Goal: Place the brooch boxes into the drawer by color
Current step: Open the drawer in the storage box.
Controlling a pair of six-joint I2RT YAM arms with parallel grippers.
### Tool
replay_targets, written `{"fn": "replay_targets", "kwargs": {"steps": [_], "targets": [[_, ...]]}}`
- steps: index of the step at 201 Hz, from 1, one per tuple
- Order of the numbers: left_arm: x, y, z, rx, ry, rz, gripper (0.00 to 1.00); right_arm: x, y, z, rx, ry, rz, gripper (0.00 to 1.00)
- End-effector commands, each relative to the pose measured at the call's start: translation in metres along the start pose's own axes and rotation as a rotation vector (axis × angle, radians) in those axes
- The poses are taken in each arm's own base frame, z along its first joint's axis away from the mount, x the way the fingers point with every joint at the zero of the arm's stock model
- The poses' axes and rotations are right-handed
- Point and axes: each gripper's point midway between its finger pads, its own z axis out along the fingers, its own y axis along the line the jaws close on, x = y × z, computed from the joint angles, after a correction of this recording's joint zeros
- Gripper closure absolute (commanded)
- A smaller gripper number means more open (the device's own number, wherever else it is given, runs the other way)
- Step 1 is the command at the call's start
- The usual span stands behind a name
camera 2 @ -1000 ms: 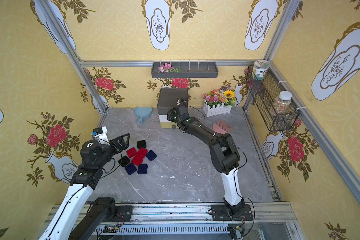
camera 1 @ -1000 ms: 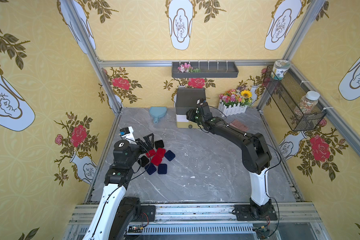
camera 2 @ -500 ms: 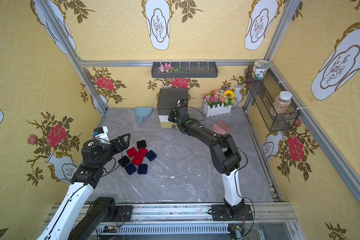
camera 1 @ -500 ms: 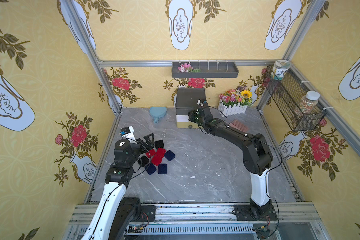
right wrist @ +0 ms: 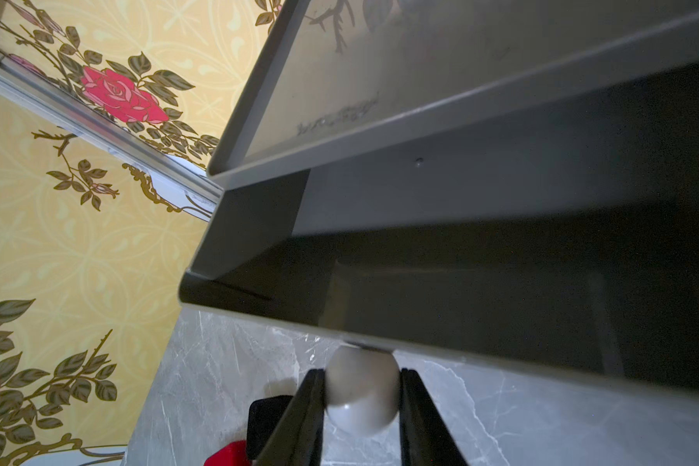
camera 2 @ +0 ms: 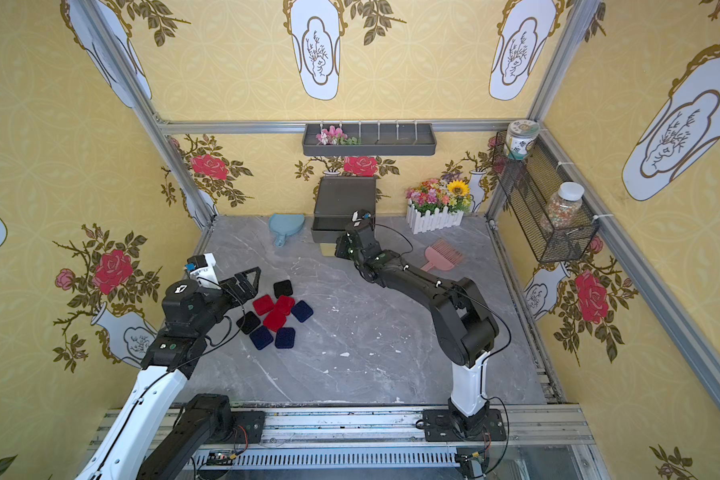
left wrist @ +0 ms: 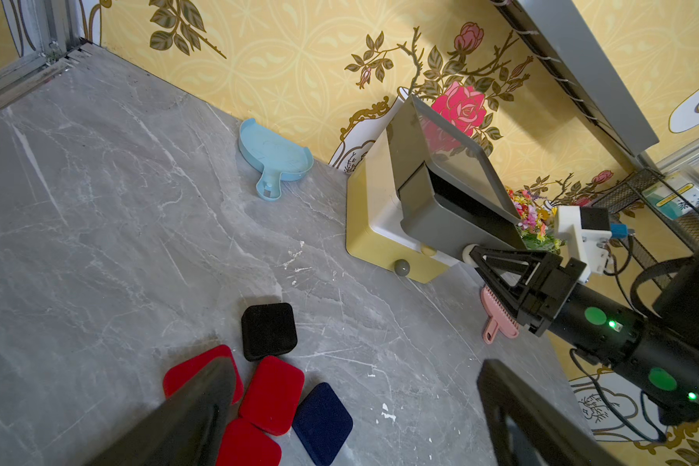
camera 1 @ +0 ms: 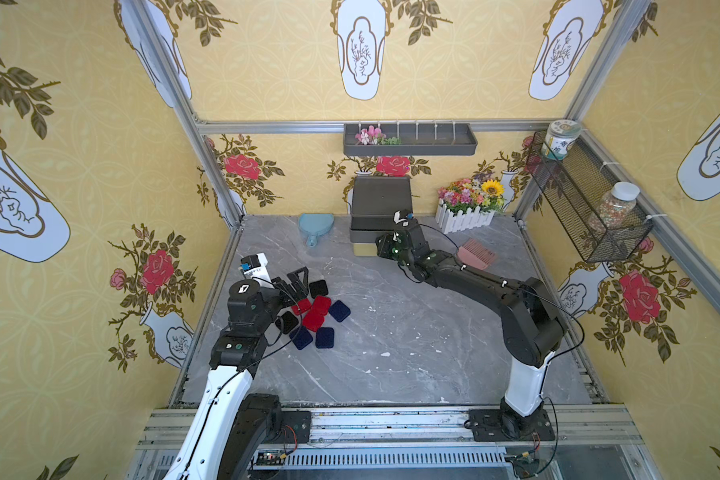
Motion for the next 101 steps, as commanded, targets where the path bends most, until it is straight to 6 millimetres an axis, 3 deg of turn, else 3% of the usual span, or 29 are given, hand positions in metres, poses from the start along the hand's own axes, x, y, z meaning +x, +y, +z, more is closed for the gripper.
{"fn": "replay_targets", "kwargs": {"steps": [1, 101], "targets": [[-0.001, 0.001, 0.0, 0.0, -0.012, 0.0, 0.0, -0.003, 0.015, -0.012, -0.033, -0.025, -0.021, 0.8], [0.0, 0.003, -0.004, -0.013, -0.012, -0.003, 0.0, 0.032, 0.011, -0.037, -0.012, 0.016, -0.048, 0.79]]}}
